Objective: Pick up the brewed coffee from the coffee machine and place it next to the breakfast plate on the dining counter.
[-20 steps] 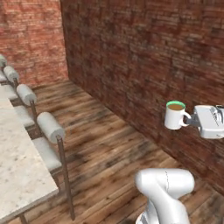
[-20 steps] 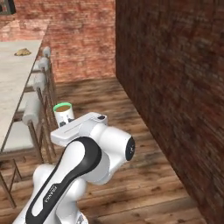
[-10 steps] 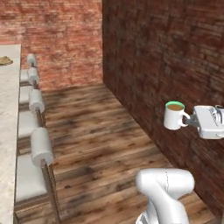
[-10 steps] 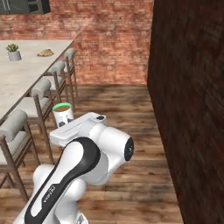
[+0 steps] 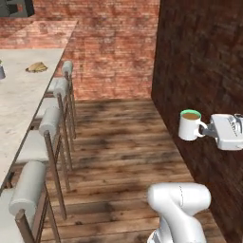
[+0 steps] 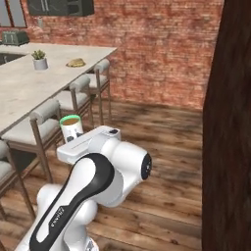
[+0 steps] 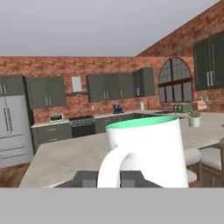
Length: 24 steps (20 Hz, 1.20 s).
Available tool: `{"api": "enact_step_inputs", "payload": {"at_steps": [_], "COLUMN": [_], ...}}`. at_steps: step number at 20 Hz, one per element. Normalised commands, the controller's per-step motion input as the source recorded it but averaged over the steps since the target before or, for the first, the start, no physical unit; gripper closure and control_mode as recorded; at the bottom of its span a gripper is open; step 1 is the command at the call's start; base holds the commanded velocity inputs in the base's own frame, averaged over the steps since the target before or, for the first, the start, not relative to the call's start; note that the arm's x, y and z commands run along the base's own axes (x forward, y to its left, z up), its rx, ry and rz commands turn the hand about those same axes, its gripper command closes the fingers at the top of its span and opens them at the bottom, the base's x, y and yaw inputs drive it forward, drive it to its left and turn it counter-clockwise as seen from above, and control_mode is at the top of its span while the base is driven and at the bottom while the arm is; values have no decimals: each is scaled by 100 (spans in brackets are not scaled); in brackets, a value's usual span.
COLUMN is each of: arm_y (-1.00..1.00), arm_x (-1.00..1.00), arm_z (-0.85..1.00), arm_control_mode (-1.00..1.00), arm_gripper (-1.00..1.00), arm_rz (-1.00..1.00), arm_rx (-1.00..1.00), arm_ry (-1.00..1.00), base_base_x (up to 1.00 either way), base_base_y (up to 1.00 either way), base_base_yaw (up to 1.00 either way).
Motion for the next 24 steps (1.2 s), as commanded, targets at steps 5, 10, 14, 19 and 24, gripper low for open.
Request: {"api": "enact_step_inputs", "payload": {"at_steps": [5, 10, 14, 19, 24], "arm_y": [0, 0, 0, 0, 0], "arm_x": [0, 0, 0, 0, 0], "arm_z": [0, 0, 0, 0, 0], "arm_control_mode": [100, 100, 100, 100, 100], "arm_gripper": [100, 100, 100, 100, 100], "arm_rz": [0, 0, 0, 0, 0], "arm_rx": [0, 0, 0, 0, 0], "arm_ry": [0, 0, 0, 0, 0], "base_base_x": [100, 100, 100, 100, 100], "base_base_y": [-51, -71, -83, -84, -85], "base_base_yaw": [48, 44, 40, 38, 39]}}
